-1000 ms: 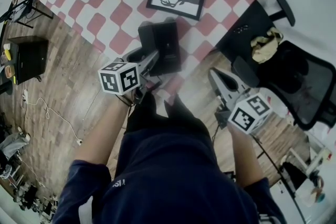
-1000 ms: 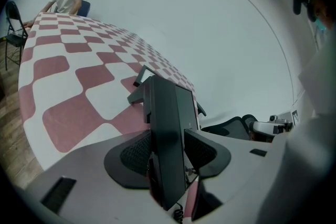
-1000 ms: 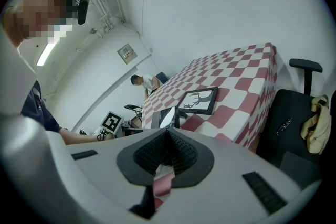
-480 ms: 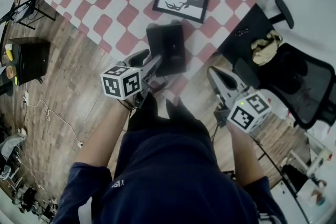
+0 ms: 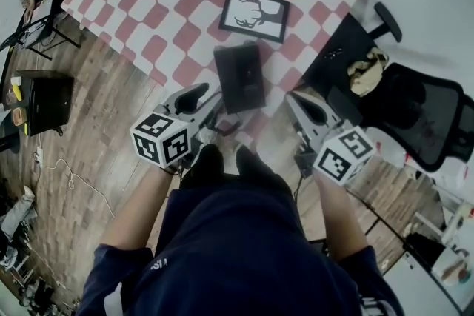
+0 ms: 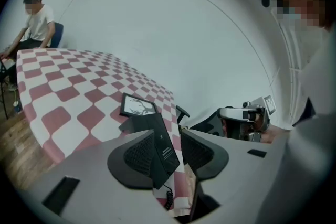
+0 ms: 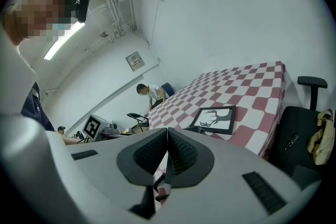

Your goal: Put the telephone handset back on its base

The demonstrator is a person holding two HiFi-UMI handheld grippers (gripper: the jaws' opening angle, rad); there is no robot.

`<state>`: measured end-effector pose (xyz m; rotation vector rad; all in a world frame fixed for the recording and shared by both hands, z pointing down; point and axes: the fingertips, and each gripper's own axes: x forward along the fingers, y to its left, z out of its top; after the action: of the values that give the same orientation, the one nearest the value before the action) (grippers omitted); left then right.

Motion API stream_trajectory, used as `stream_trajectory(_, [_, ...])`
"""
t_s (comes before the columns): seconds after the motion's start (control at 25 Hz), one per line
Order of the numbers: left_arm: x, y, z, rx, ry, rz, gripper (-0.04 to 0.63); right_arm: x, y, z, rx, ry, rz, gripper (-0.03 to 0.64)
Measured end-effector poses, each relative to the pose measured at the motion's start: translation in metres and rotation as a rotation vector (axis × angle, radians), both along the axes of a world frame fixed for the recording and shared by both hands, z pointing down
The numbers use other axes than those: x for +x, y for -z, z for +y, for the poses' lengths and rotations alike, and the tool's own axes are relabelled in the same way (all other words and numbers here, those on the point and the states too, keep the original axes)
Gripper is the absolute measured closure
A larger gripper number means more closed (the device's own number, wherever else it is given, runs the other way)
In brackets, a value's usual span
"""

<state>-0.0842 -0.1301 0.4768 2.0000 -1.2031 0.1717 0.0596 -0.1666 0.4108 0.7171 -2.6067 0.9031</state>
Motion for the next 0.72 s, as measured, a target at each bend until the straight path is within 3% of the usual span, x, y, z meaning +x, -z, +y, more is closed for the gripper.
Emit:
stream_trajectory(0.4, [0.004, 0.063, 0.015, 0.171, -0.171, -0.066, 0.479, -0.023, 0.037, 0.016, 0.09, -0.037, -0.025, 0.601])
stream_trajectory(0.72, [0.005, 0.082, 0.03, 0.216, -0.275, -0.063, 0.509, -0.035, 0.054, 0.032, 0.147, -0.06, -0.008, 0.601])
